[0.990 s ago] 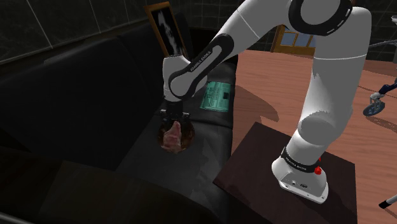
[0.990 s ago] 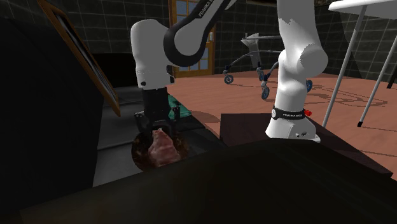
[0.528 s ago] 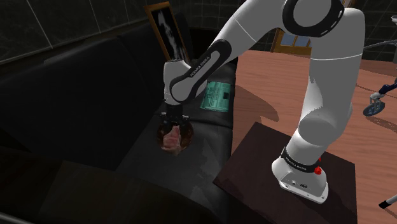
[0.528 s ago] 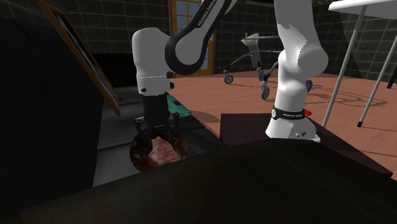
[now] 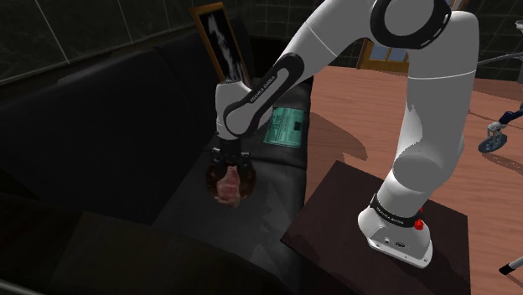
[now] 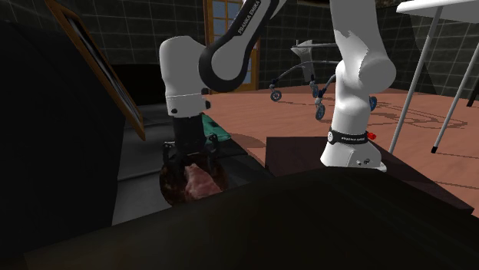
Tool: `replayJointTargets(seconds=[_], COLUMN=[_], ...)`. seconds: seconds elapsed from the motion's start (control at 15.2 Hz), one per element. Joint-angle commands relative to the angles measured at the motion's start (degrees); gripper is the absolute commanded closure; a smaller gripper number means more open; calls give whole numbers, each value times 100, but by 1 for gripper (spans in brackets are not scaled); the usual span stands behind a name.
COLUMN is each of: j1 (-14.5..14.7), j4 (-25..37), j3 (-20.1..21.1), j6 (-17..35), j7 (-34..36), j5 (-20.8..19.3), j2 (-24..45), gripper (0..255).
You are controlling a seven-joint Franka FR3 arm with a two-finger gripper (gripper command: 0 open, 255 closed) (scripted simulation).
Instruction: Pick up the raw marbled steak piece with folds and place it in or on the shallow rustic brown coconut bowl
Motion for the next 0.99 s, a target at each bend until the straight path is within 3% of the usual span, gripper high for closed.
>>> replayJointTargets(seconds=[0.0,0.13,0.4,0.92], j1=[1,17,-183,-180], j4=[-2,-6,126,126], j3=[2,-1,130,127], j6=[-4,24,-637,-636], j7=[-1,18,-182,-182], j5=[2,-10,274,275], j2=[5,28,-530,-529], gripper=[0,0,0,0])
